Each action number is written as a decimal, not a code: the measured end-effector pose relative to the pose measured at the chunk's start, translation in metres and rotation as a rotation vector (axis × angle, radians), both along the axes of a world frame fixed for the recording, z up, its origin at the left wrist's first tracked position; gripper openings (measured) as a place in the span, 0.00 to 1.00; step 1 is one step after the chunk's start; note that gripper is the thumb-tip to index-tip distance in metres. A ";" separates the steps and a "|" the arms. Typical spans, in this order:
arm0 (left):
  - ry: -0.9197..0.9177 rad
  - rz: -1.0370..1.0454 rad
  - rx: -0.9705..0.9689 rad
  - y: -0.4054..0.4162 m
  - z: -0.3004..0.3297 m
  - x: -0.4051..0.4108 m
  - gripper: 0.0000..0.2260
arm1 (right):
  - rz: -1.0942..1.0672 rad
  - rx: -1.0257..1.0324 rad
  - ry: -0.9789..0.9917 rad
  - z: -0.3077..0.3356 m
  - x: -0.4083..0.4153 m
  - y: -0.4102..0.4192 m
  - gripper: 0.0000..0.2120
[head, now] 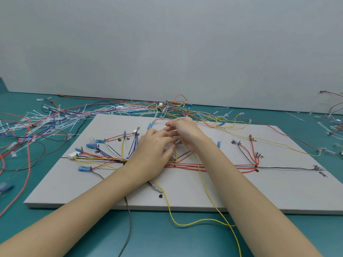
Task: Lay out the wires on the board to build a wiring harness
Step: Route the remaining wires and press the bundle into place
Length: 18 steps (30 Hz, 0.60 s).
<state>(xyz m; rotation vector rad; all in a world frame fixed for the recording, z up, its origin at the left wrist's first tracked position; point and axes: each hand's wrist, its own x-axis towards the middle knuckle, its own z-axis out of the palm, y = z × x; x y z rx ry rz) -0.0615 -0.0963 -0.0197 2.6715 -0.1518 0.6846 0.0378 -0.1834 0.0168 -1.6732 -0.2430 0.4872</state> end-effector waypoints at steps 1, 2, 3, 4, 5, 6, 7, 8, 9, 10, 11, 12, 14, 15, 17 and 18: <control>0.075 0.012 0.078 0.001 -0.001 0.002 0.13 | 0.001 -0.011 -0.001 0.000 0.000 0.000 0.09; 0.130 0.011 0.145 0.002 -0.003 0.003 0.14 | 0.001 -0.025 -0.002 0.000 0.000 0.000 0.09; 0.162 -0.001 0.185 0.002 -0.005 0.004 0.14 | 0.002 -0.030 -0.003 -0.001 -0.001 0.001 0.09; 0.179 -0.014 0.199 0.002 -0.006 0.004 0.15 | 0.002 -0.026 -0.004 -0.001 -0.001 0.001 0.10; 0.185 -0.023 0.199 0.003 -0.007 0.004 0.15 | 0.002 -0.017 -0.004 -0.001 -0.002 0.001 0.10; 0.185 -0.028 0.200 0.003 -0.007 0.005 0.15 | 0.002 -0.009 -0.004 -0.001 -0.002 0.000 0.10; 0.182 -0.028 0.210 0.004 -0.007 0.005 0.16 | 0.001 -0.005 -0.004 -0.001 -0.002 0.000 0.10; 0.179 -0.025 0.224 0.005 -0.007 0.006 0.16 | 0.001 -0.005 -0.007 -0.001 -0.002 0.000 0.10; 0.177 -0.021 0.235 0.006 -0.007 0.006 0.16 | 0.003 -0.006 -0.011 -0.001 -0.001 -0.001 0.10; 0.181 -0.019 0.238 0.007 -0.007 0.007 0.16 | 0.005 -0.006 -0.014 -0.001 -0.001 -0.001 0.10; 0.189 -0.020 0.240 0.008 -0.007 0.008 0.17 | 0.007 0.000 -0.017 -0.001 -0.001 -0.002 0.09; 0.198 -0.023 0.242 0.009 -0.007 0.008 0.17 | 0.009 0.008 -0.024 -0.001 -0.001 -0.002 0.09; 0.214 -0.030 0.246 0.011 -0.006 0.009 0.17 | 0.004 -0.015 -0.078 0.001 -0.001 -0.004 0.08; 0.220 -0.035 0.246 0.011 -0.006 0.010 0.16 | -0.003 -0.054 -0.124 0.002 -0.001 -0.006 0.08; 0.220 -0.045 0.227 0.012 -0.005 0.009 0.16 | -0.012 -0.118 -0.208 0.006 -0.001 -0.010 0.08; 0.221 -0.051 0.195 0.013 -0.005 0.009 0.15 | -0.012 -0.132 -0.241 0.007 -0.002 -0.013 0.08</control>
